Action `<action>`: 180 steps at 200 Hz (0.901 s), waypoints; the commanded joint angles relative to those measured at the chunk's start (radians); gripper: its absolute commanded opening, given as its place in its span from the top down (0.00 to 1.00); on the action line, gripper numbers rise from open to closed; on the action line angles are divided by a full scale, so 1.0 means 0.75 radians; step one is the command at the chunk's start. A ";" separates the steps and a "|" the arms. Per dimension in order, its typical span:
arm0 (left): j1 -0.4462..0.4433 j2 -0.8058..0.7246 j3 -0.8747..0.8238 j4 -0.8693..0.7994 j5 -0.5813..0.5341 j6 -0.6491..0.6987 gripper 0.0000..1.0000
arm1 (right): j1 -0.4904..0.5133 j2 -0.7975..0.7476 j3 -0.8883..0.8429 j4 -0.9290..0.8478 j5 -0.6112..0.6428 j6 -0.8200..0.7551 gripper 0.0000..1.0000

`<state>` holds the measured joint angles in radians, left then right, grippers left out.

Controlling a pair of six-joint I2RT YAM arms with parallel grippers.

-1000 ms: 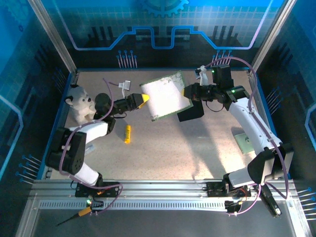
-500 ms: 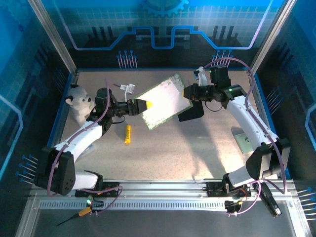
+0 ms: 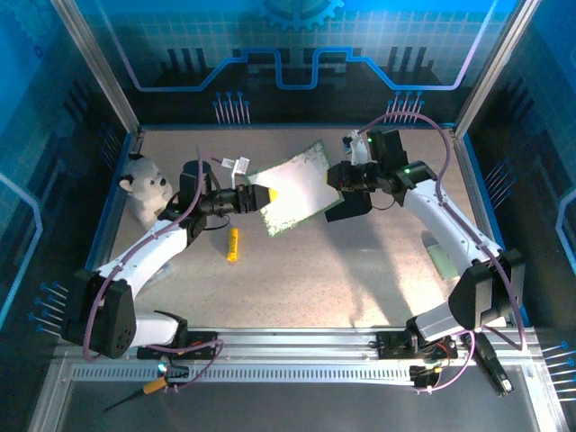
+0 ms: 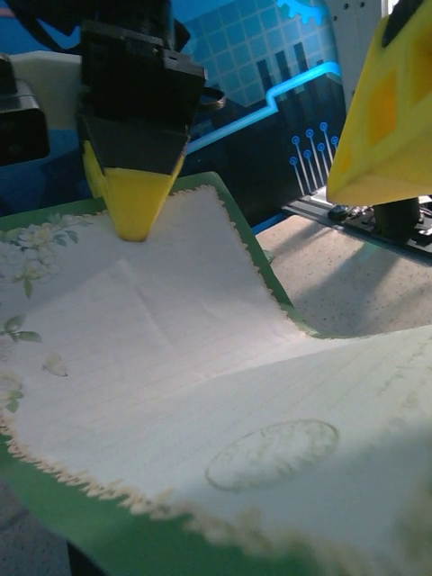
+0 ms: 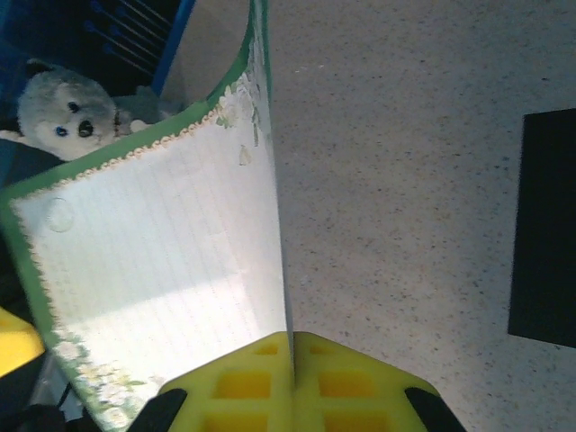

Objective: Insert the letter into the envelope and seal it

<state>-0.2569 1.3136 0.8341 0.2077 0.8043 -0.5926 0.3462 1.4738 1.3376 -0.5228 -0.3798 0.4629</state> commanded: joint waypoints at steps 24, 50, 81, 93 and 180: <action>-0.005 -0.004 0.070 -0.155 -0.071 0.101 0.63 | 0.009 -0.081 -0.033 0.024 0.131 -0.009 1.00; -0.005 -0.014 0.100 -0.272 -0.127 0.173 0.67 | 0.009 -0.096 -0.037 0.018 0.148 -0.029 1.00; -0.005 -0.007 0.135 -0.383 -0.185 0.235 0.76 | 0.012 -0.111 -0.039 0.013 0.167 -0.049 1.00; -0.005 0.001 0.142 -0.391 -0.195 0.238 0.80 | 0.021 -0.112 -0.038 0.008 0.177 -0.055 1.00; -0.006 0.038 0.157 -0.407 -0.265 0.241 0.95 | 0.052 -0.130 -0.060 0.050 0.180 -0.056 1.00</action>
<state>-0.2584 1.3251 0.9157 -0.0769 0.6323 -0.4343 0.3668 1.4109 1.3022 -0.5079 -0.2428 0.4393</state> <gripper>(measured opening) 0.058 0.065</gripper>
